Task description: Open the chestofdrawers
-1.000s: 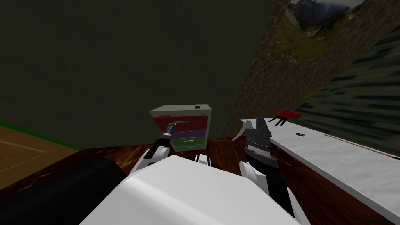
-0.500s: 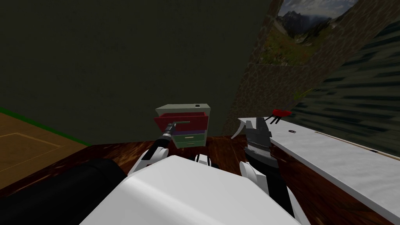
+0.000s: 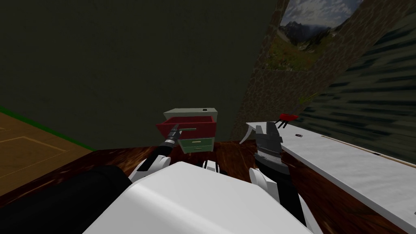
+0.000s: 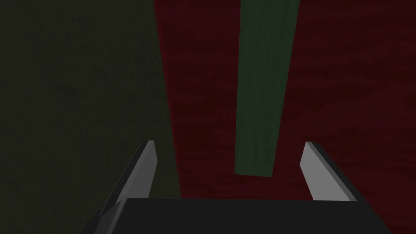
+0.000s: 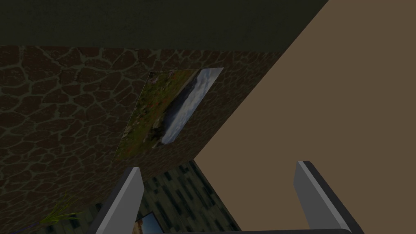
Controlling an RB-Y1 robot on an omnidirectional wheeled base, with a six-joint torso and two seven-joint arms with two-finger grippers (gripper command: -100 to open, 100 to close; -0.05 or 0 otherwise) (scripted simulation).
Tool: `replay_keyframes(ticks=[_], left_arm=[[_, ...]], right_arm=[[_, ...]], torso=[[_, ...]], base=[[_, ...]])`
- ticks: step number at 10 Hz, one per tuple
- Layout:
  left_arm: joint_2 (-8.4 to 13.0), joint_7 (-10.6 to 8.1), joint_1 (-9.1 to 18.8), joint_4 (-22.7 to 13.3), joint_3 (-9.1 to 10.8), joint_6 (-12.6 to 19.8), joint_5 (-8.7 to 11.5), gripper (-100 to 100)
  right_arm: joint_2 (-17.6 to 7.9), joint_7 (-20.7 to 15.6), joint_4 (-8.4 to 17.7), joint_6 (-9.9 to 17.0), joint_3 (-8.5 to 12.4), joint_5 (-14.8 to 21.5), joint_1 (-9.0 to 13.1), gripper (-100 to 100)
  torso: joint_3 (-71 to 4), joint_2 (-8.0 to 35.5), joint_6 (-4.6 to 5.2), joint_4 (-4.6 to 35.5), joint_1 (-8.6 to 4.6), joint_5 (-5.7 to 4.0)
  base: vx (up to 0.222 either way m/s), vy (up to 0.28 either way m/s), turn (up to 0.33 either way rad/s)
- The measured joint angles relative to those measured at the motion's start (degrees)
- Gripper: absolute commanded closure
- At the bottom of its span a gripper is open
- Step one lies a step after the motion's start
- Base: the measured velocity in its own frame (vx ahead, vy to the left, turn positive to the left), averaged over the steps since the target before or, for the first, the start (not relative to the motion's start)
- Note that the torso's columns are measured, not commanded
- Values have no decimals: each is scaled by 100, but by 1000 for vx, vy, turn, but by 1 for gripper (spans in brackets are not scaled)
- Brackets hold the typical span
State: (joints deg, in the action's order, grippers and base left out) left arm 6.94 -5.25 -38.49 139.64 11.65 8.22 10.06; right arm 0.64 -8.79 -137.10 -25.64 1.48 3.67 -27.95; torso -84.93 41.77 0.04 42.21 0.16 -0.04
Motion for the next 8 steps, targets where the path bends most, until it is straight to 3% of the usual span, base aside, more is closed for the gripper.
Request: replay_keyframes(ticks=[6,7,8], left_arm=[[198,-260,-649,894,398,354,361,-100],[199,-267,-658,904,403,382,366,0],[198,-267,-662,893,400,388,365,0]], right_arm=[[0,0,0,0,0,0,1,0],[0,0,0,0,0,0,1,0],[0,0,1,0,0,0,1,0]], torso=[[47,81,-10,32,-31,-19],[50,81,-6,26,-33,-13],[48,75,-5,22,-29,-8]], base=[[43,-7,-11],[6,1,-1],[0,0,0]])
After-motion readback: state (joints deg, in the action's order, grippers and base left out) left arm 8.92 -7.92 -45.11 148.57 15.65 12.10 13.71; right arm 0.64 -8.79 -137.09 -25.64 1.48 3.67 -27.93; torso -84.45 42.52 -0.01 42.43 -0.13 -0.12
